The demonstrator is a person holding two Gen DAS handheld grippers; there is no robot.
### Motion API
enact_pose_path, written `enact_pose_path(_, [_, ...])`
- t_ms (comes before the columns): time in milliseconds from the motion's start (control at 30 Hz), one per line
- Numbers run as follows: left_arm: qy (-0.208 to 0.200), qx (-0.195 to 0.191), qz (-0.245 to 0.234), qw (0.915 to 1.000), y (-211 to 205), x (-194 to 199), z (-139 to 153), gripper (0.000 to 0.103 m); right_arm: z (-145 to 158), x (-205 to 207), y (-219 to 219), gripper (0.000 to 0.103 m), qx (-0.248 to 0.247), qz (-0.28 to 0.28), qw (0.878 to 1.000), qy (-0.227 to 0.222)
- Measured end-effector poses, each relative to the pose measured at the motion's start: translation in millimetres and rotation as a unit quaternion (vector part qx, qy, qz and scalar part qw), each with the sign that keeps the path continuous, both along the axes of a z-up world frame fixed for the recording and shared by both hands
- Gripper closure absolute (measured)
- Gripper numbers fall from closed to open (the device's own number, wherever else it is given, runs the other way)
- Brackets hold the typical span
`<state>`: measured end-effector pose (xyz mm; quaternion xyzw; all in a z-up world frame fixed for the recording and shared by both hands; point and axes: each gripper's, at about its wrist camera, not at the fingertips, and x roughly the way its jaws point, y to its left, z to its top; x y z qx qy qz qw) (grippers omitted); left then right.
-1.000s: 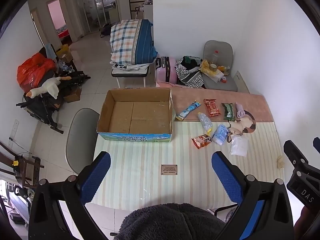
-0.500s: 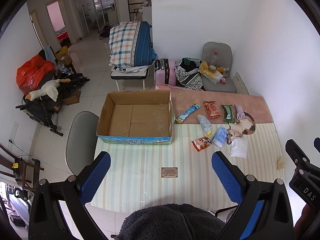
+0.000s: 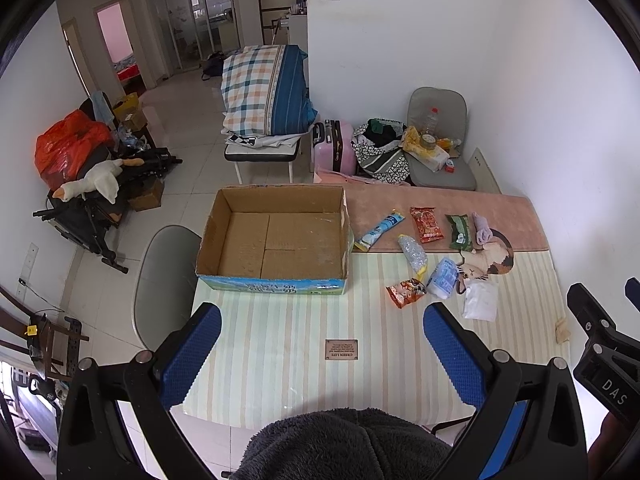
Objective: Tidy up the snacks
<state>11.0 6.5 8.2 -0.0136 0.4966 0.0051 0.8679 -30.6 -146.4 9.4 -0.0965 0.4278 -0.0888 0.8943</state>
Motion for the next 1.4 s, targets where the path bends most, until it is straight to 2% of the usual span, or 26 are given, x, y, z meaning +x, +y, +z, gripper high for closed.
enact_pose_path(1400, [-0.003, 0.004, -0.004, 1.0, 1.0, 9.3, 6.1, 0.0, 8.4, -1.4, -2.2, 0.0, 0.004, 0.009, 1.0, -0.025])
